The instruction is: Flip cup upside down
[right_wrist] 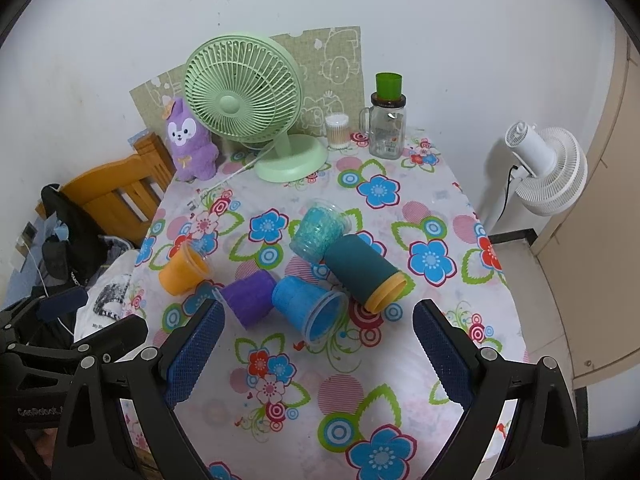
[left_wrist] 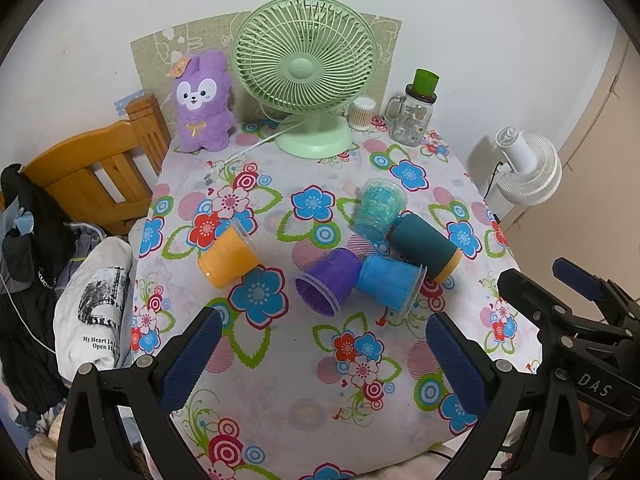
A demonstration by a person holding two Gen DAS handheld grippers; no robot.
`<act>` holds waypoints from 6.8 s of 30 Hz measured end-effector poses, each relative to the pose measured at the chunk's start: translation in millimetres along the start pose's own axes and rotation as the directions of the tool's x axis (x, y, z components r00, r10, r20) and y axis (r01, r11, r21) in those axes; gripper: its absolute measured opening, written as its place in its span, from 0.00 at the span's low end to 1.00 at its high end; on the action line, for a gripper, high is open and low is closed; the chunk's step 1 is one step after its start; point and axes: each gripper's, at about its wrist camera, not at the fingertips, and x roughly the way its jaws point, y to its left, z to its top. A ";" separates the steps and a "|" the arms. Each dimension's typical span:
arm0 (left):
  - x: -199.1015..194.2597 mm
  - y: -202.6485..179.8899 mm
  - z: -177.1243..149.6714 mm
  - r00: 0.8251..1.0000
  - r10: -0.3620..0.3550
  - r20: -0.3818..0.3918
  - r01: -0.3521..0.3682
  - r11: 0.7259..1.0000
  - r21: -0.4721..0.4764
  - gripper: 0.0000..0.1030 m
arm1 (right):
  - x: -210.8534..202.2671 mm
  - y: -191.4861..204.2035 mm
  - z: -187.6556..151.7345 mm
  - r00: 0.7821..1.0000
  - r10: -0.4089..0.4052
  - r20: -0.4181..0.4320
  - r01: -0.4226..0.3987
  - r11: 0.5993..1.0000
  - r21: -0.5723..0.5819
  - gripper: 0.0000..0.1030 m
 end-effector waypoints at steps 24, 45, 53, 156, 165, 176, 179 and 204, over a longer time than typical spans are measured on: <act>18.4 20.7 19.7 0.999 -0.007 -0.031 0.007 1.000 -0.004 1.00 | 25.1 16.0 21.9 0.999 -0.032 -0.041 0.031 0.999 -0.027 0.94; 69.4 67.7 53.9 0.998 0.014 -0.068 -0.011 0.999 0.032 1.00 | 97.3 51.5 57.6 0.994 -0.024 -0.106 0.020 0.999 -0.045 0.94; 103.7 79.4 61.9 0.994 0.047 -0.097 -0.033 0.989 0.143 1.00 | 140.1 60.1 62.5 0.987 -0.003 -0.160 0.003 1.000 -0.004 0.94; 183.9 -114.3 -92.8 0.950 -0.156 -0.270 0.310 0.362 0.879 0.91 | 128.9 -75.4 -121.7 0.916 -0.062 -0.396 0.161 0.962 0.221 0.94; 154.2 -93.5 -74.7 0.956 -0.148 -0.254 0.294 0.503 0.813 0.93 | 110.6 -56.5 -95.2 0.934 -0.041 -0.356 0.098 0.985 0.142 0.94; 119.0 -34.3 -53.2 0.959 -0.154 -0.237 0.252 0.845 0.472 0.98 | 98.3 -16.7 -52.7 0.934 0.013 -0.357 -0.031 0.999 -0.045 0.94; 118.2 -19.5 -52.6 0.969 -0.119 -0.215 0.195 0.905 0.378 0.98 | 101.2 -1.9 -46.5 0.934 0.006 -0.357 -0.061 0.988 -0.143 0.94; 140.3 14.6 -101.2 0.950 -0.049 -0.308 0.048 0.999 -0.011 0.98 | 155.4 88.8 -61.8 0.867 -0.090 -0.491 -0.374 0.534 -0.758 0.82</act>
